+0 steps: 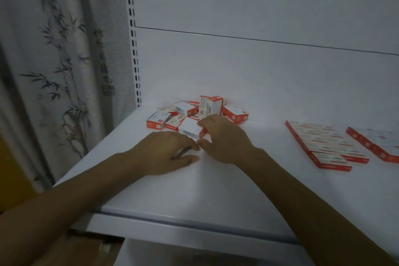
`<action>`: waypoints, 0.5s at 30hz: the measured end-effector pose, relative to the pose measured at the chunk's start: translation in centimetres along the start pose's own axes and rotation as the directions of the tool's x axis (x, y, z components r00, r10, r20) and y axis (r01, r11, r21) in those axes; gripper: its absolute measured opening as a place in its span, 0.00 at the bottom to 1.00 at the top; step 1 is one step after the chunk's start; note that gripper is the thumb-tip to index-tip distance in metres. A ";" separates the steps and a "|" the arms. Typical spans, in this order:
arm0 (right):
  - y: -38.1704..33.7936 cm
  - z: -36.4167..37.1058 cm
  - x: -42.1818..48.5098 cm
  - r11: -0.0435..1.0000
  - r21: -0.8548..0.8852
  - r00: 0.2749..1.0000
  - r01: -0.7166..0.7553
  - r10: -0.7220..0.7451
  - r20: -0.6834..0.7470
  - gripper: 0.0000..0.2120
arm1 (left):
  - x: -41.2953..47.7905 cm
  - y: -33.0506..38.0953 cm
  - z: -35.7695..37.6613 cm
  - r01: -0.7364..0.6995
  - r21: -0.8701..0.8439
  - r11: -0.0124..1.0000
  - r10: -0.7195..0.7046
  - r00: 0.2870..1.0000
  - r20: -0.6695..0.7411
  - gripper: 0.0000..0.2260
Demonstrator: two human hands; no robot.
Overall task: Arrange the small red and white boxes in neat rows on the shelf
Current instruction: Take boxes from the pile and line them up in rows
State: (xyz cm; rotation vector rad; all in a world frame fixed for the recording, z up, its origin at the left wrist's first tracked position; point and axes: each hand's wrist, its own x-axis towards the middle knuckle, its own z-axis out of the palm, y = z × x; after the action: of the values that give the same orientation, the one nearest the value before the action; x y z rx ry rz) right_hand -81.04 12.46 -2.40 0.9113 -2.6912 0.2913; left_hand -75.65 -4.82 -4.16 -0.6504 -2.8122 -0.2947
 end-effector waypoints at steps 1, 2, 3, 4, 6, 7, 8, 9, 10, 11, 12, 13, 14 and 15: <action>-0.4 0.6 0.3 1.000 0.023 1.000 -0.012 0.013 -0.015 0.23 | 0.0 -0.5 -0.1 -0.019 0.012 1.000 0.019 1.000 -0.021 0.19; -0.7 1.2 0.4 0.998 0.053 0.999 -0.022 0.023 -0.026 0.22 | 0.0 -1.0 0.0 -0.024 0.010 1.000 0.024 0.998 -0.052 0.18; -1.0 1.9 0.4 0.995 0.094 0.998 -0.027 0.032 -0.051 0.20 | -0.1 -1.4 0.2 -0.013 -0.006 1.000 0.012 0.996 -0.087 0.16; -1.1 2.4 0.3 0.992 0.127 0.995 -0.027 0.039 -0.094 0.19 | -0.1 -1.5 0.2 -0.001 -0.023 1.000 -0.002 0.992 -0.125 0.14; -0.9 3.0 0.2 0.992 0.127 0.982 -0.028 0.051 -0.182 0.15 | 0.1 -1.6 0.4 -0.003 -0.014 1.000 0.000 0.977 -0.212 0.14; -0.7 3.1 0.1 0.990 0.135 0.979 -0.032 0.058 -0.197 0.13 | 0.1 -1.6 0.6 -0.008 0.008 1.000 0.010 0.968 -0.252 0.16; -0.6 3.1 0.0 0.983 0.177 0.980 -0.042 0.075 -0.184 0.13 | 0.1 -1.6 0.7 -0.006 0.010 1.000 0.009 0.959 -0.284 0.17; -0.4 3.0 -0.1 0.971 0.235 0.982 -0.045 0.086 -0.167 0.14 | 0.2 -1.7 0.8 0.006 -0.006 1.000 -0.008 0.952 -0.307 0.18; -0.3 2.9 -0.1 0.957 0.284 0.984 -0.053 0.098 -0.146 0.15 | 0.2 -1.9 1.0 0.020 -0.033 0.999 -0.030 0.946 -0.323 0.19; -0.2 2.9 -0.1 0.950 0.307 0.986 -0.061 0.105 -0.130 0.16 | 0.2 -1.9 1.2 0.032 -0.061 0.998 -0.051 0.941 -0.334 0.21; -0.3 2.6 -0.2 0.946 0.317 0.987 -0.067 0.109 -0.116 0.16 | 0.2 -1.8 1.3 0.039 -0.087 0.995 -0.067 0.940 -0.336 0.23; -0.3 2.6 -0.1 0.936 0.345 0.987 -0.069 0.115 -0.113 0.14 | 0.3 -1.7 1.4 0.042 -0.107 0.993 -0.076 0.940 -0.334 0.24; -0.6 2.5 0.1 0.913 0.401 0.984 -0.079 0.137 -0.117 0.11 | 0.4 -1.8 1.5 0.038 -0.121 0.992 -0.077 0.939 -0.334 0.25; -0.8 2.4 0.2 0.875 0.475 0.978 -0.096 0.171 -0.119 0.08 | 0.4 -1.8 1.6 0.037 -0.131 0.991 -0.078 0.940 -0.331 0.24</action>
State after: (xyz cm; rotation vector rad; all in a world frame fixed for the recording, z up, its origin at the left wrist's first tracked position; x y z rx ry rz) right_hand -81.21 11.00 -4.52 0.7752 -2.5788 1.0373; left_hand -77.14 -5.86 -5.78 -0.4886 -2.5018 -0.5394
